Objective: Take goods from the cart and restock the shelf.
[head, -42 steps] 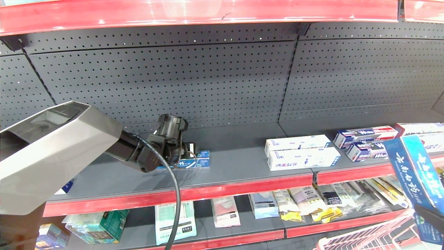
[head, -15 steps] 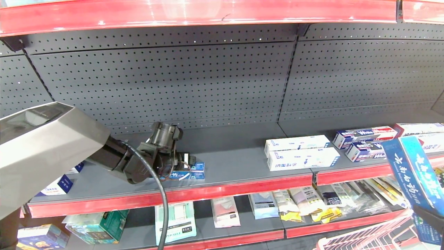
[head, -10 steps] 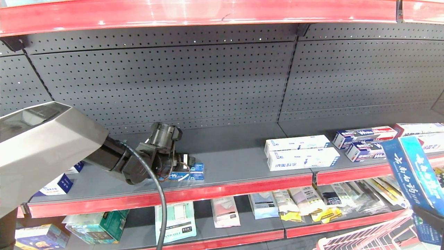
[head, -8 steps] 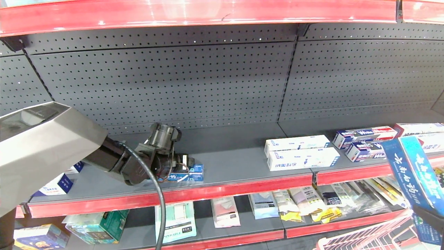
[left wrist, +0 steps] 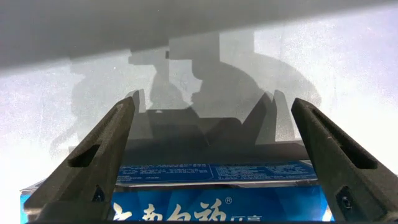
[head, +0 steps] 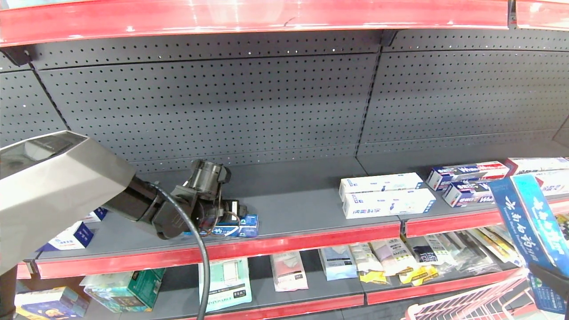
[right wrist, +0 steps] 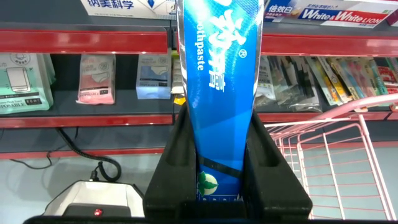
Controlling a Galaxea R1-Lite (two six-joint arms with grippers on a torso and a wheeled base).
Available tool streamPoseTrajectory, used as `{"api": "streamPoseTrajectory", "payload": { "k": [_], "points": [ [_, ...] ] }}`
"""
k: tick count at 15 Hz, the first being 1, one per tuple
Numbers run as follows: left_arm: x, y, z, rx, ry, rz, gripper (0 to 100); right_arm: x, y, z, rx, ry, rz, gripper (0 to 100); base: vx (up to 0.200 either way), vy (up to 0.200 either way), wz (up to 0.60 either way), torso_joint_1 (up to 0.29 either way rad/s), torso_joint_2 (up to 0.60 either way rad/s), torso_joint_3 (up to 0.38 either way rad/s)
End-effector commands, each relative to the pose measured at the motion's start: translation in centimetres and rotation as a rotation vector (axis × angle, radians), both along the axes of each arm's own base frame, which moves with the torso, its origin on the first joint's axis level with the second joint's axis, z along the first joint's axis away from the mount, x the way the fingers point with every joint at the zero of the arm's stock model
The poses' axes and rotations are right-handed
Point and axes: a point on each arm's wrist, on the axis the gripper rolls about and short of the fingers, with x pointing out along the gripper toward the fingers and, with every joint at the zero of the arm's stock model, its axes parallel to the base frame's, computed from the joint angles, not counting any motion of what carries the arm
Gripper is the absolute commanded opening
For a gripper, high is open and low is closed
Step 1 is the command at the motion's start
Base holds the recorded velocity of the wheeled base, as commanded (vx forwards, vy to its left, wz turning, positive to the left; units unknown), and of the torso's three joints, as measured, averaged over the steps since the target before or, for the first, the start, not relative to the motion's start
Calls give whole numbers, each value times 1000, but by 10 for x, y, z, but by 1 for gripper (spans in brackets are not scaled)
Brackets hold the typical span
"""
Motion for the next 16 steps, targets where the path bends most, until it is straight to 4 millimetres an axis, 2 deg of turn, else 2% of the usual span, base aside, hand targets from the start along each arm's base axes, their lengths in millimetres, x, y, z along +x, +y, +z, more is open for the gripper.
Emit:
{"api": "streamPoseTrajectory", "payload": {
  "k": [1,9,16],
  "points": [
    [0,0,3,-2,-10,2,100,0,0,0,0,1,0,0,0,0,0,0,0,0],
    [-5,3,14,7,-7,19,100,-1,0,0,4,0,10,0,0,0,0,0,0,0],
    [-15,9,12,18,14,32,100,0,0,0,5,-2,12,0,0,0,0,0,0,0]
  ]
}}
